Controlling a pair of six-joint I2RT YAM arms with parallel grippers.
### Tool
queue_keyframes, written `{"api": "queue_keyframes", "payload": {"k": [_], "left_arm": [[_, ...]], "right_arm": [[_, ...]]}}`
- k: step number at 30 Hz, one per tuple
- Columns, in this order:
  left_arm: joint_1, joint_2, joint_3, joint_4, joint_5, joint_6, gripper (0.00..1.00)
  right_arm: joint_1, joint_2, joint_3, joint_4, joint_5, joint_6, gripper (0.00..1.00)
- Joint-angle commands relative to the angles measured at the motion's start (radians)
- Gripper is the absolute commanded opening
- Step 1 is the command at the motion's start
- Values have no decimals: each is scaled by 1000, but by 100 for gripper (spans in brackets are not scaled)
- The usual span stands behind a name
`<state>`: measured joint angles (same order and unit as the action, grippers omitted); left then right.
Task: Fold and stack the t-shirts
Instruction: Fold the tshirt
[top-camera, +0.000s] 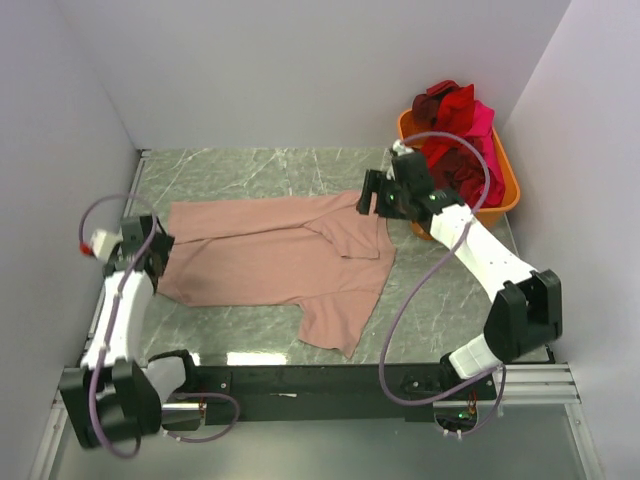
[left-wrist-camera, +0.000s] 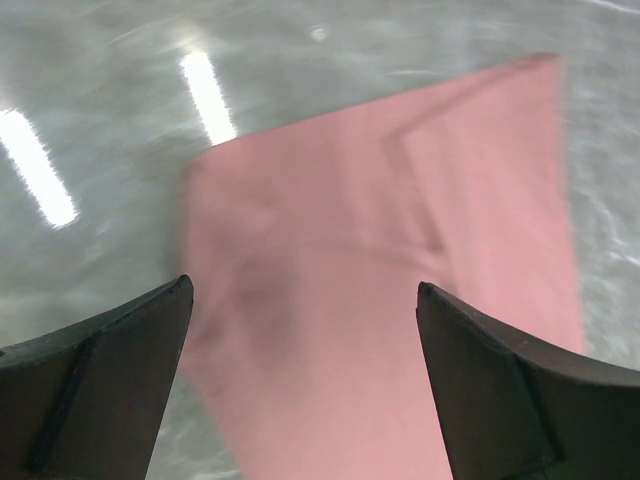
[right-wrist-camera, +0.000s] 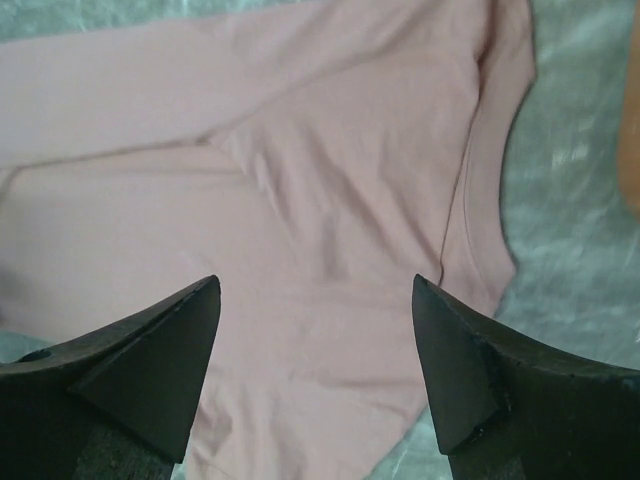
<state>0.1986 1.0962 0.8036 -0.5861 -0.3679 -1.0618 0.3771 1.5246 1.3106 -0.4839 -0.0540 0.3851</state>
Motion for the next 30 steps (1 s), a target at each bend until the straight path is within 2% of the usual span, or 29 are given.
{"api": "queue_keyframes", "payload": {"k": [1,3,7,16,19,24,30], "left_arm": [[2,-143,-143,-169,-111,-223,99],[4,-244,-194,-134,-105,-181,99],[4,-285,-270,-120,-105,-176,99],[7,-16,-261,20,43,-70,99],[7,40,-261,71,75,-43,92],[5,80,-253,65,35,-46,71],[7,105,-233,66,14,-41,67]], "right_arm": [[-4,-71,-154,116,-29,73,84],[-4,-102,-221,152,-50,84,84],[-4,-130,-260,148,-55,89,84],[-4,-152,-310,137,-40,89,84],[-4,-156,-330,134,-37,87,84],[-4,-170,-379,136,-32,80,84],[-4,-176,-419,125,-29,61,84]]}}
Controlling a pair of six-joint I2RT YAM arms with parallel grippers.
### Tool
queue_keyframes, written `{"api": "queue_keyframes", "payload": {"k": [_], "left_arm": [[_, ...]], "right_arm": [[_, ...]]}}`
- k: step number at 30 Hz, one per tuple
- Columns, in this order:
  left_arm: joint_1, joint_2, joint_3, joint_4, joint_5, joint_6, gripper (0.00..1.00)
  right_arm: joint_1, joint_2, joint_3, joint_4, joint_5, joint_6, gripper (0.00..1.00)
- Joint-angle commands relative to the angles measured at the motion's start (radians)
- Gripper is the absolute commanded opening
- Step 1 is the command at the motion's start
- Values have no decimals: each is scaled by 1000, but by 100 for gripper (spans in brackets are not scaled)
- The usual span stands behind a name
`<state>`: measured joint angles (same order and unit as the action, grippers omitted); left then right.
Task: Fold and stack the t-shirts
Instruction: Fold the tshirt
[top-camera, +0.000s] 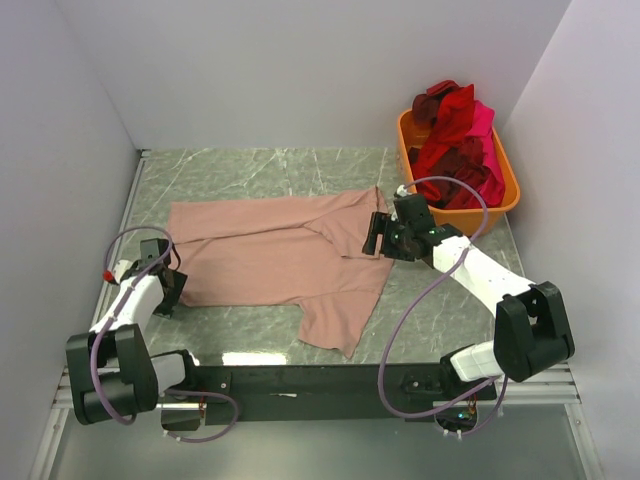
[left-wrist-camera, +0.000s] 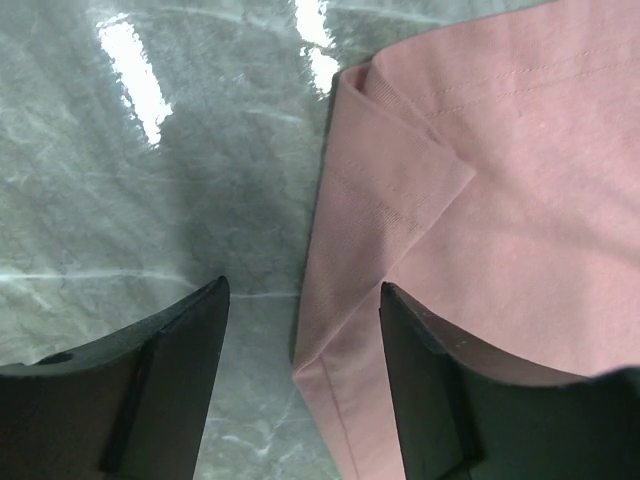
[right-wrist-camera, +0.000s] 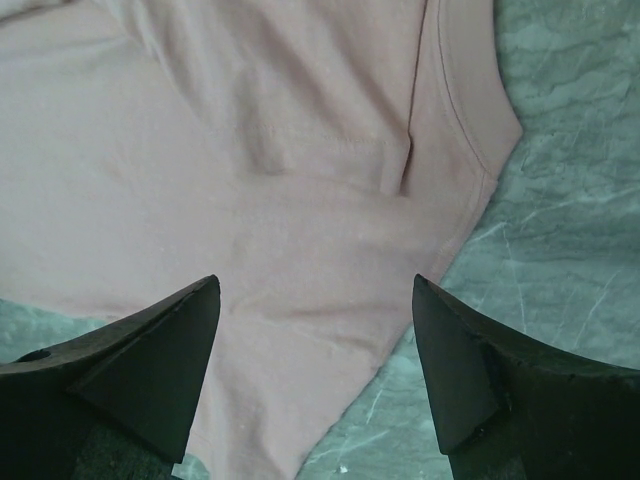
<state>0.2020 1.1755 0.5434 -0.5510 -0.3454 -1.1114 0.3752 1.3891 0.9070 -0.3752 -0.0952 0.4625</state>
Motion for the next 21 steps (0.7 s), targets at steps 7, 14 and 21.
{"api": "queue_keyframes", "payload": {"k": [7,14,21], "left_arm": [[4,75,43,31,-9,22,47],[2,96,41,45,0,38,1],[2,38,12,63,9,31,1]], "right_arm": [[8,-53,-65,47,-38,-30,82],[114,-82,-89,21,-6,-94,81],[327,-111,-141,-54,-11,-150,77]]}}
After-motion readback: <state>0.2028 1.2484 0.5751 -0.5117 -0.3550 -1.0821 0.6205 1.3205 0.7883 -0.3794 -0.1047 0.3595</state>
